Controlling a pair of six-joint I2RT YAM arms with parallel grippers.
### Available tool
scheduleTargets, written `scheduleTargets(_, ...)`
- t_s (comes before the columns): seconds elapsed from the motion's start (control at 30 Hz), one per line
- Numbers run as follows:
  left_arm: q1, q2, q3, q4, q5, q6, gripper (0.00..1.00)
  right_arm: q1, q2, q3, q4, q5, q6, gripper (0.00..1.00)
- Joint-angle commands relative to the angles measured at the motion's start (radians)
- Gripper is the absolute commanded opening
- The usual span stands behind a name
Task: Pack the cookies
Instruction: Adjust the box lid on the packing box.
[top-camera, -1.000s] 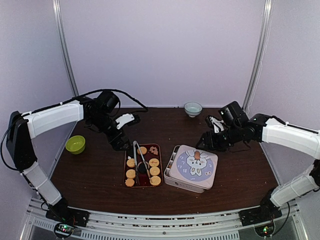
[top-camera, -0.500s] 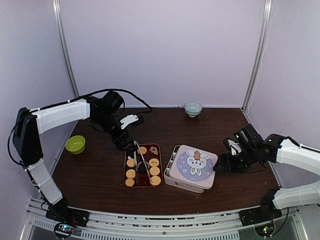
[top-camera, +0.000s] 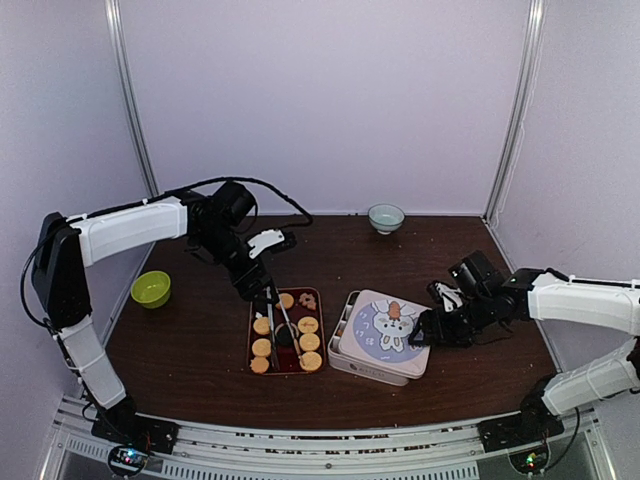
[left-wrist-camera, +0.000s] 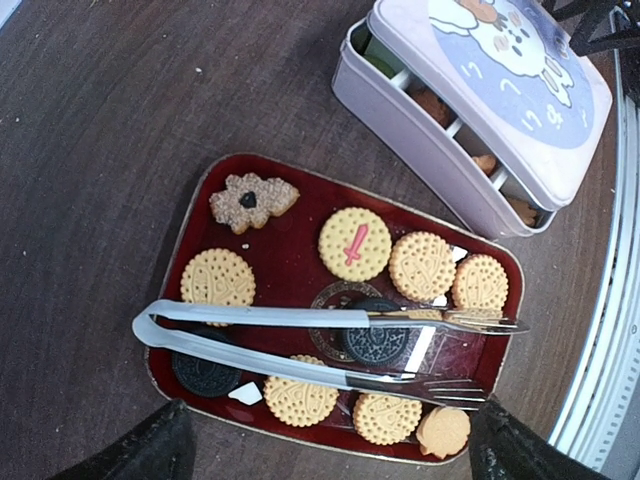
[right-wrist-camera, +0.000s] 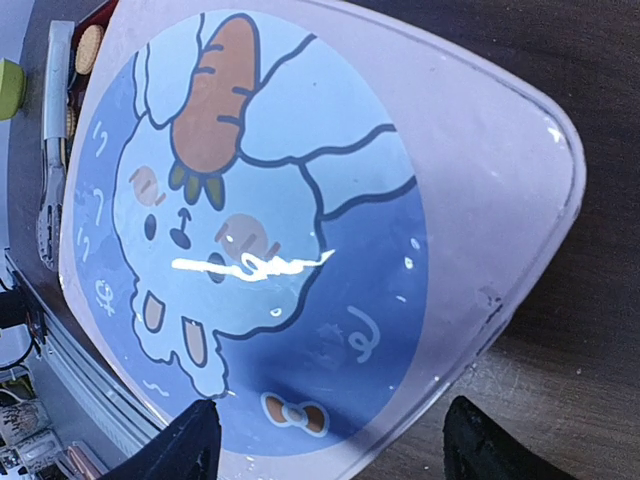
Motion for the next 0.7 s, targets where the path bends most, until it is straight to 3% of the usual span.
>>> scheduleTargets(0.0,-0.004,0.003,0.035,0.005,0.031,0.007,0.98,0.000,0.021,-0.020,0.075,-0.038,0.007,0.77)
scheduleTargets(0.67,-0.019,0.033,0.056,0.006,0.046,0.011,0.98,0.040,0.071,0.004,0.188,-0.065,0.065,0.77)
